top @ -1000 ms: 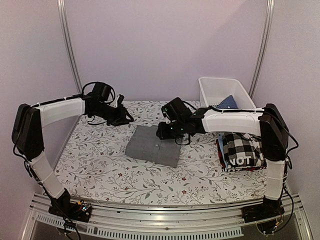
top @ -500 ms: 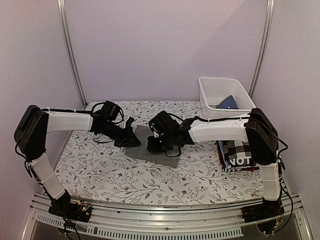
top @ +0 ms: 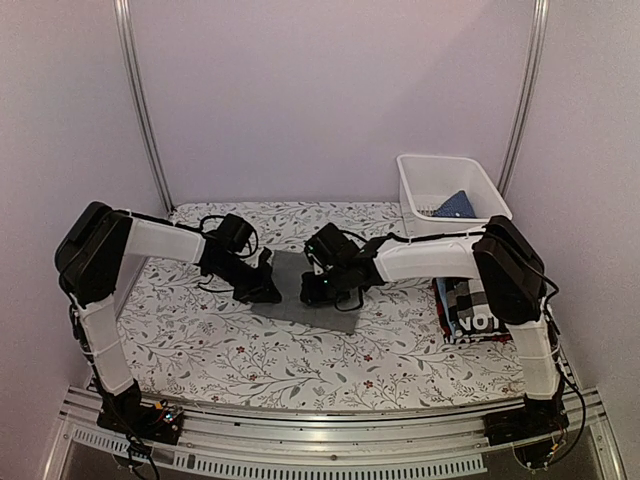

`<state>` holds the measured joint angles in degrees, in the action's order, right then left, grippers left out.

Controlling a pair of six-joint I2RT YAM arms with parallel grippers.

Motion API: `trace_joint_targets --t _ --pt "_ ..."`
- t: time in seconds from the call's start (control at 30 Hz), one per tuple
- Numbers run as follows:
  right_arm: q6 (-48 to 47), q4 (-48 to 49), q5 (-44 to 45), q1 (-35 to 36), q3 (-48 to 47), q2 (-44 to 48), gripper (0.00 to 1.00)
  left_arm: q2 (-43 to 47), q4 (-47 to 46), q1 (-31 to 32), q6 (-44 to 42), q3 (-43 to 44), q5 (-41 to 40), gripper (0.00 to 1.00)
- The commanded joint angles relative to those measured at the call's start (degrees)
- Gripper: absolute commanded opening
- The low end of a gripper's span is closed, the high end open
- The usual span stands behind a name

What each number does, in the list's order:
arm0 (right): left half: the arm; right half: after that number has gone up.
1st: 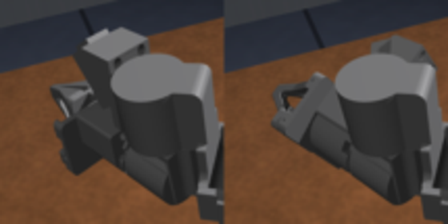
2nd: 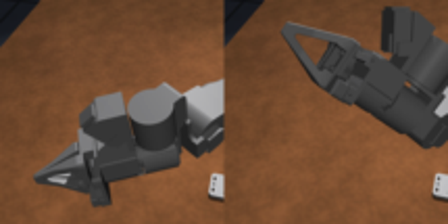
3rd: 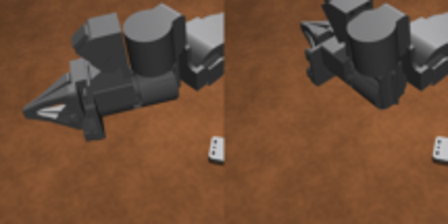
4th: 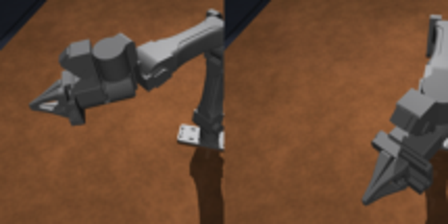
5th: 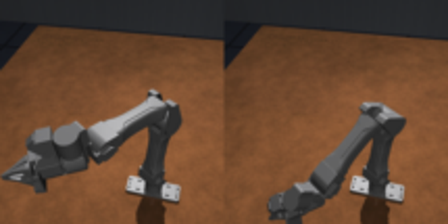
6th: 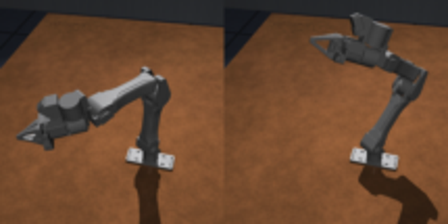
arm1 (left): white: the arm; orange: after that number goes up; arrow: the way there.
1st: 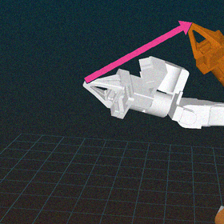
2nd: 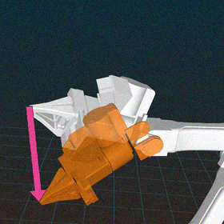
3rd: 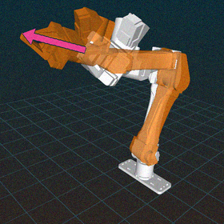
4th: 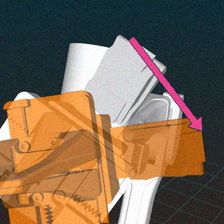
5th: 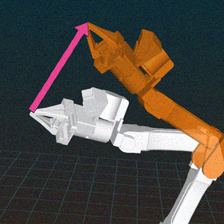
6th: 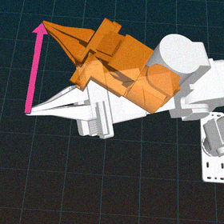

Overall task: Fold and stack the long sleeve shirts
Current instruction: Smooth out the square-folded shirt at the center of the board.

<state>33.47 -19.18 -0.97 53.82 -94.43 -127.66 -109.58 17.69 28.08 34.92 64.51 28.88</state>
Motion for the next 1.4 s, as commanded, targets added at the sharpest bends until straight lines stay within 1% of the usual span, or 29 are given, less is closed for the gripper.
trace_joint_targets --t 0.0,0.17,0.4,0.53,0.67,0.83,0.93,1.1,1.23,1.37 --pt "-0.9 -0.6 2.9 -2.2 0.7 6.6 0.3 -0.4 1.0 0.2 -1.0 -2.5 -3.9 0.05" --pt "-1.8 -0.5 2.6 -6.7 0.9 5.8 0.29 0.1 0.5 0.4 -0.8 -3.7 -4.0 0.05" --pt "-2.8 -0.2 1.5 -11.8 -1.0 -0.5 0.28 1.9 -0.7 0.8 -0.1 -5.7 -3.5 0.06" --pt "-2.7 -0.3 -1.0 -14.2 -2.1 -3.3 0.28 2.4 -0.5 0.9 -0.2 -5.6 -3.4 0.06" --pt "-2.9 -1.3 -0.6 -14.9 -3.4 -4.0 0.29 3.5 0.5 1.1 -0.3 -4.3 -3.1 0.06" --pt "-3.9 -3.3 0.6 -14.6 -4.0 -0.4 0.3 5.7 3.3 1.0 -0.8 1.3 -5.0 0.08" --pt "-4.5 -4.0 4.2 -13.7 -4.1 2.4 0.31 4.9 4.3 0.9 -1.1 6.0 -7.1 0.09" --pt "-5.1 -4.5 5.0 -12.1 -5.9 3.4 0.31 -1.0 6.0 0.1 -2.1 14.6 -8.8 0.07" --pt "-5.7 -4.7 4.2 -10.8 -9.1 0.4 0.32 -6.2 5.7 -1.1 -3.3 21.3 -10.1 0.07" --pt "-6.5 -4.8 2.7 -10.4 -13.7 -4.0 0.32 -13.3 5.9 -2.6 -4.4 27.3 -9.3 0.07"
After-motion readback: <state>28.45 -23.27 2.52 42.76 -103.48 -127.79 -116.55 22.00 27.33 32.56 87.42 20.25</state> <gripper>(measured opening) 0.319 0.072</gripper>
